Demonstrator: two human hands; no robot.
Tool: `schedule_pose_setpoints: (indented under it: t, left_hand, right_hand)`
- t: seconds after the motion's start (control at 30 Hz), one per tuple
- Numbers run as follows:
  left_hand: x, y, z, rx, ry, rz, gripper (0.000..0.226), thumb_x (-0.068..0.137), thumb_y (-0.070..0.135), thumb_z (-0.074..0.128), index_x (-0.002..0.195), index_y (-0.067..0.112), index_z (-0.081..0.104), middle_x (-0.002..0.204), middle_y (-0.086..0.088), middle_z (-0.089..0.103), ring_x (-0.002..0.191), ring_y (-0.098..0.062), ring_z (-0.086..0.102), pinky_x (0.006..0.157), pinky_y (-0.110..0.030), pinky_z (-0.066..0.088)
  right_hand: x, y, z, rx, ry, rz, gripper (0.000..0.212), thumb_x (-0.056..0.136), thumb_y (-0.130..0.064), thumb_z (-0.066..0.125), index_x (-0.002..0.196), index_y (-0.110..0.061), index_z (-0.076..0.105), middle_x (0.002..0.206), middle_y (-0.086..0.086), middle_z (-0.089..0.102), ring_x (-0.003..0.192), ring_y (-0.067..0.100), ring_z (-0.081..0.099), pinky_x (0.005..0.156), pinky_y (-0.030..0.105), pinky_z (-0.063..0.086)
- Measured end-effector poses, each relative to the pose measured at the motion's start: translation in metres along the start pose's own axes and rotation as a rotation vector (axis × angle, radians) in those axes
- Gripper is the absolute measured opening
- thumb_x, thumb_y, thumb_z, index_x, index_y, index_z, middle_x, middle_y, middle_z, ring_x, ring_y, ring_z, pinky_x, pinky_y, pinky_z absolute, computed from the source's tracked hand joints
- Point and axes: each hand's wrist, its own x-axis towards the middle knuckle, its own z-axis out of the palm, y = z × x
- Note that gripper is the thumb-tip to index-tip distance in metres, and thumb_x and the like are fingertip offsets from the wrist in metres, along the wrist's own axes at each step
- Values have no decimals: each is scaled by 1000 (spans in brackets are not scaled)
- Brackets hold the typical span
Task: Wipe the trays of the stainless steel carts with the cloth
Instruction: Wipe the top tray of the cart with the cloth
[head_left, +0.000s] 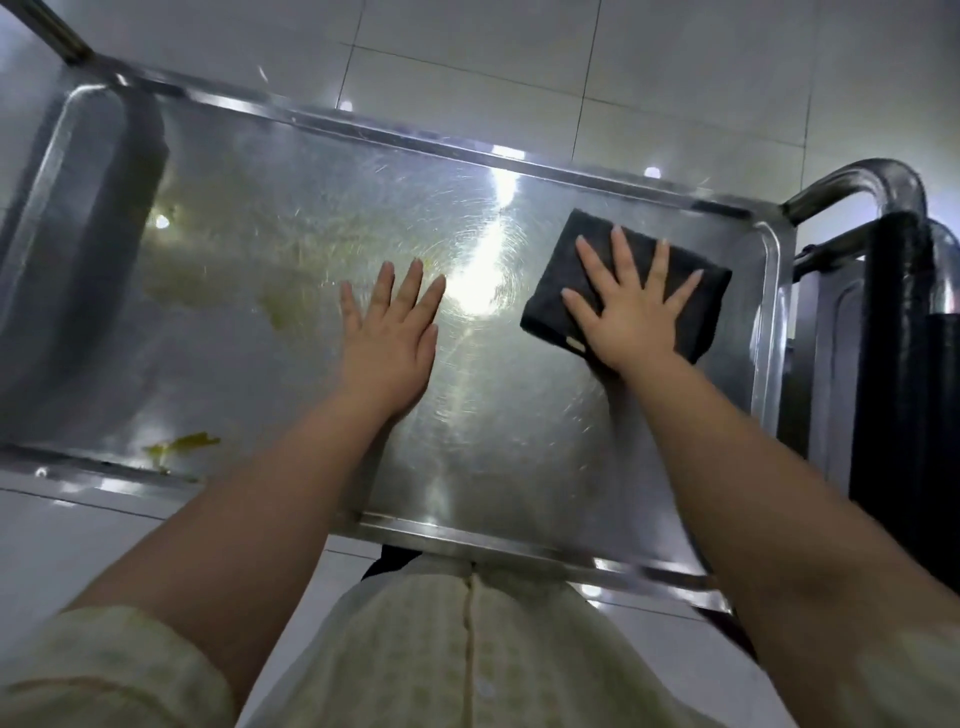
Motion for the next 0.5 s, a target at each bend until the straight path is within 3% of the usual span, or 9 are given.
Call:
schedule_pose_setpoints:
  t: [0.17,0.27,0.4,0.5]
  left_hand:
    - [16,33,7,-5,-26,25,55,102,43,19,155,35,11,165,2,6,151,-27,-3,116,-62,-8]
    - [15,35,10,6,-18,7,55,101,43,16,155,35,11,165,2,6,151,-27,-1,116,-62,-7]
    - [13,35,10,2,-2,10,55,101,42,16,155,35,12,165,1,8,151,-27,1,116,-62,-4]
    - [14,36,12,-4,10,4,55,101,42,17,155,35,13,164,1,9,151,-27,3,116,-63,-3]
  right_hand:
    - [34,7,-12,15,0,100,63,92,-72,11,150,-53,-2,164,-12,-7,148,36,-16,107,74,-9]
    - [-34,5,7,-2,12,-6,62,93,-70,12,151,-50,-1,164,-10,-4,149,36,-11,110,72,-4]
    - [-176,1,45,-7,-16,-175,63,95,-66,22,154,-44,13,164,-4,8,149,41,1,107,76,6]
    - [-190,8,48,-14,-65,-258,62,94,-67,24,152,-47,15,163,-6,11,148,41,2,107,77,7]
